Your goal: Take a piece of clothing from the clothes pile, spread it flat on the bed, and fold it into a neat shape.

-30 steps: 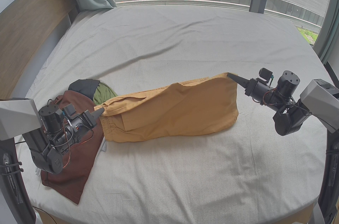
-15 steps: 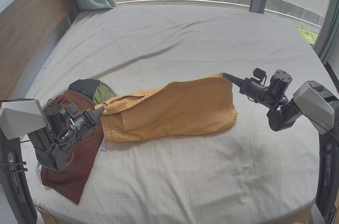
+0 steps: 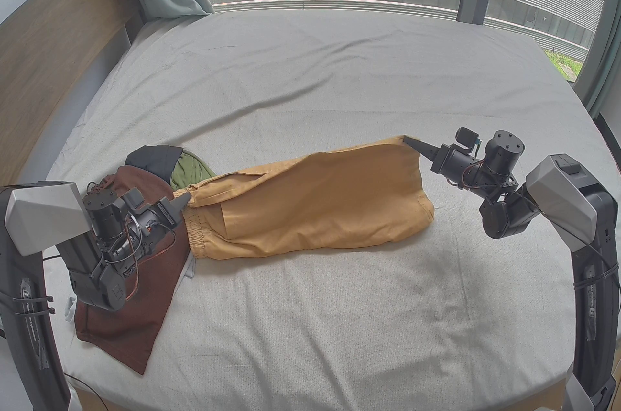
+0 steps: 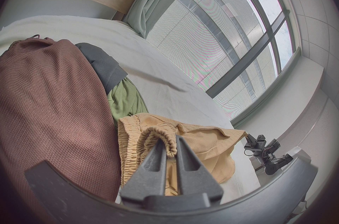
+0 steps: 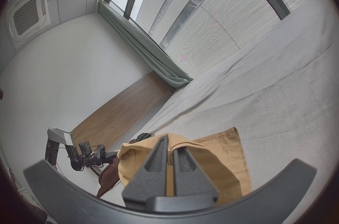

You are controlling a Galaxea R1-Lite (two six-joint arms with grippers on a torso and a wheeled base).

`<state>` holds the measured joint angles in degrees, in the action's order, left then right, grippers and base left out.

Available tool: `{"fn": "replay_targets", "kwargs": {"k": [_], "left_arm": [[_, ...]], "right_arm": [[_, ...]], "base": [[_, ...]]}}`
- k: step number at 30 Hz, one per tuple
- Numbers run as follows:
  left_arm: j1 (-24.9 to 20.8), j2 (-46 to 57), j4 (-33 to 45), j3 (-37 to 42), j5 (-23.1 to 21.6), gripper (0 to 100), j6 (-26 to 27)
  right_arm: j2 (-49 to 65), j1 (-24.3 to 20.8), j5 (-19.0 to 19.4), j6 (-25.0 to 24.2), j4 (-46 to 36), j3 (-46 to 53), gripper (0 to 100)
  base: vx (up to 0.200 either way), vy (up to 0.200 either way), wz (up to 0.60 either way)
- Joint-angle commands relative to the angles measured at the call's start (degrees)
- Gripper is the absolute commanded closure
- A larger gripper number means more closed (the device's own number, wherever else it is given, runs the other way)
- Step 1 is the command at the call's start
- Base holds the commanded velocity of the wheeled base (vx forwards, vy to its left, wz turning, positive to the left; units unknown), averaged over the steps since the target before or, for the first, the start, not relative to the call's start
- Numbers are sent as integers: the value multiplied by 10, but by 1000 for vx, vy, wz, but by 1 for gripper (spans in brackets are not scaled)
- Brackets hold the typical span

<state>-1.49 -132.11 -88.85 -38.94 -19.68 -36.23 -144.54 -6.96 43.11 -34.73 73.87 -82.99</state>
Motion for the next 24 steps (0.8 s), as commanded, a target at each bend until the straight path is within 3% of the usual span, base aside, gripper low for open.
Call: {"fn": "replay_targets", "kwargs": {"k": [1, 2, 9, 24], "left_arm": [[2, -3, 0, -2, 0, 0, -1], [3, -3, 0, -3, 0, 0, -1], [18, 0, 0, -22, 2, 0, 0], [10, 55, 0, 11, -1, 0, -1]], "right_arm": [[-11, 0, 0, 0, 0, -14, 100], [-15, 0, 0, 0, -2, -23, 0], [-14, 2, -7, 2, -9, -26, 0], [74, -11, -9, 52, -1, 139, 0]], "base": [[0, 0, 0], [0, 0, 0], [0, 0, 0], [0, 0, 0]]}}
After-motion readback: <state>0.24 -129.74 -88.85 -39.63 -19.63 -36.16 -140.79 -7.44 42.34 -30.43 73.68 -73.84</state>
